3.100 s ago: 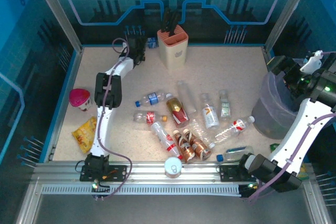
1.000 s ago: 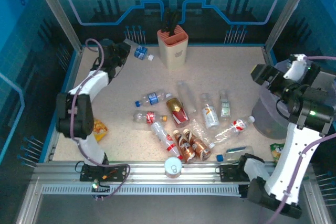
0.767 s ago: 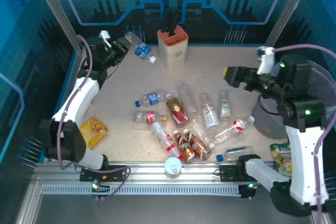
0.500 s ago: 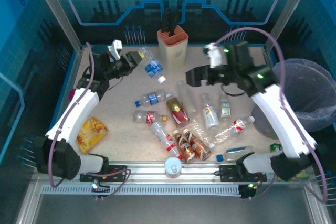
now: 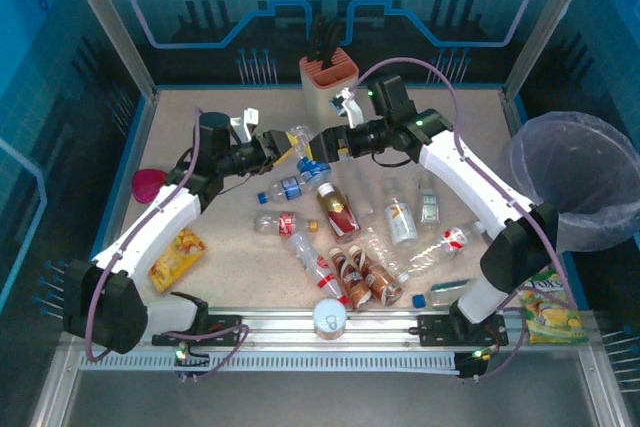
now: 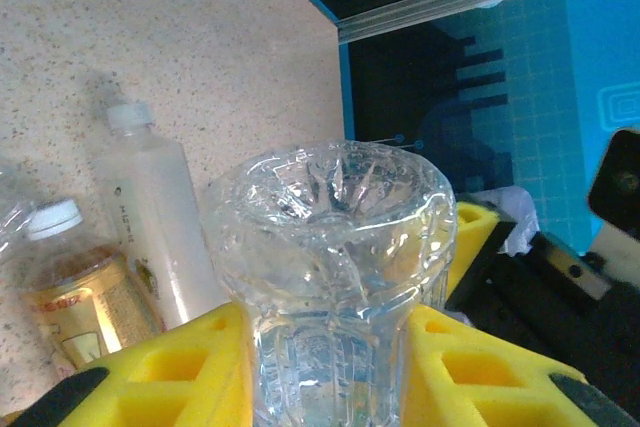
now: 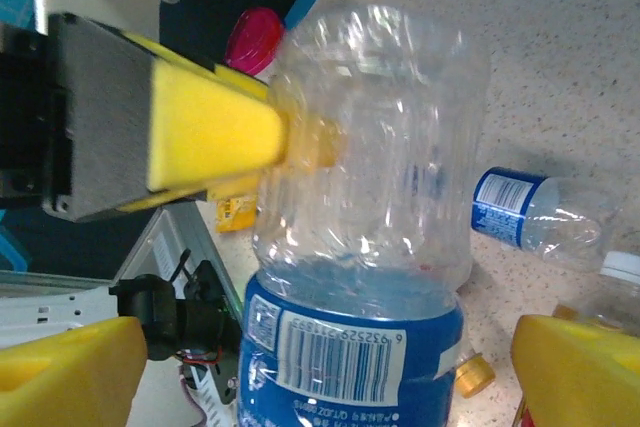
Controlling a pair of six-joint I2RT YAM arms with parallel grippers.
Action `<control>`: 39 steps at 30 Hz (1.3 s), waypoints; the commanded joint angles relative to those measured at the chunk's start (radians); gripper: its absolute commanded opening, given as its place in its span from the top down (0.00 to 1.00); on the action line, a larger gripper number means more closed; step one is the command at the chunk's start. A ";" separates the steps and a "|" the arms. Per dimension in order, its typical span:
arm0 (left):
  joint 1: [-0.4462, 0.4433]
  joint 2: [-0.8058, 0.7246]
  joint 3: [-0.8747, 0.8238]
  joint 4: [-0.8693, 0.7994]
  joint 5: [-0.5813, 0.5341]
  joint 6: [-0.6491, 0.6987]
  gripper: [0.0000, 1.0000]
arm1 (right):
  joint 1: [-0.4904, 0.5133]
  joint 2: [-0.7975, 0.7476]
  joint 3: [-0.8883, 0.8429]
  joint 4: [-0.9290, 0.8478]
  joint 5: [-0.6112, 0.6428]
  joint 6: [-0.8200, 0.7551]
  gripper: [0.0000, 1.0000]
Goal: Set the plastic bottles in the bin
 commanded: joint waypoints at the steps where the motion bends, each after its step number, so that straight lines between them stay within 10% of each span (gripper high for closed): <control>1: -0.010 0.013 -0.005 0.081 0.013 -0.041 0.66 | 0.015 0.020 -0.028 0.041 -0.062 0.032 0.09; 15: -0.032 0.023 0.011 0.072 -0.009 -0.037 0.64 | 0.000 -0.007 -0.001 -0.001 -0.008 0.020 0.40; 28: -0.030 -0.049 0.031 -0.140 -0.045 0.103 0.13 | -0.119 -0.137 0.285 -0.455 0.354 -0.061 0.50; 39: -0.070 -0.051 0.009 -0.426 -0.162 0.253 0.13 | -0.710 -0.302 0.439 -0.846 0.714 -0.138 0.65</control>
